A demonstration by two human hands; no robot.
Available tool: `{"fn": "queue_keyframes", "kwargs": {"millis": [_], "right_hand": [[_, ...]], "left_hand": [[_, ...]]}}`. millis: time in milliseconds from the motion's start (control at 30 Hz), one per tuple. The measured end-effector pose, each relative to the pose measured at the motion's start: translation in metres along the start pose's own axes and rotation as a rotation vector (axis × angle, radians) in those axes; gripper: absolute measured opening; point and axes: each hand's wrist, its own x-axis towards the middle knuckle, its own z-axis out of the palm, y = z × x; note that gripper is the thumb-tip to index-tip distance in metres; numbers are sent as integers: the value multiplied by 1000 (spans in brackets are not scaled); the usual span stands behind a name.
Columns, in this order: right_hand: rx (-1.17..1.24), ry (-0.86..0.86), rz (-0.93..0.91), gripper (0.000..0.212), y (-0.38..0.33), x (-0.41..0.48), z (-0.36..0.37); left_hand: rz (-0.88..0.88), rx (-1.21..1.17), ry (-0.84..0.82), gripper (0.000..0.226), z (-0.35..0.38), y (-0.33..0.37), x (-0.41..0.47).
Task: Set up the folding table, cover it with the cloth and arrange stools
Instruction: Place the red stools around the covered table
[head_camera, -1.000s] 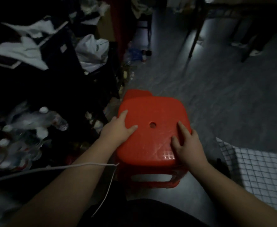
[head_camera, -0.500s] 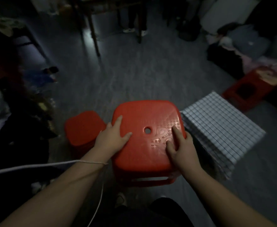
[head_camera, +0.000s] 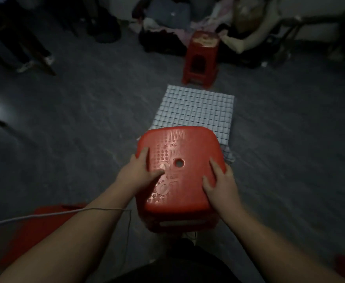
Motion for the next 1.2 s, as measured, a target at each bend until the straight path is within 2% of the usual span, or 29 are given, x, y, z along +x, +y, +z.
{"fn": "queue_keyframes", "kwargs": {"millis": [200,400,500,667,867,1067,1200], "right_hand": [[14,33,115,70,42,23,-5],[31,-66,205,107,59,40,12],[76,-94,251,114,68,53,38],[90,-109,377,115,92,80,103],[42,-118,473,110,144,122,207],[54,-138,479,109,215,170,294],[-23,-147,472,109,249,189,324]], "left_hand": [[91,91,-85,107,18,44,49],[116,87,-130,108,33,47,88],[122,94,-164,107,46,36,115],[127,107,-220,105,88,4,174],[85,82,-290,106,179,-59,254],[80,40,-275,104,266,-115,328],[96,30,-270,103,305,-130,353]]}}
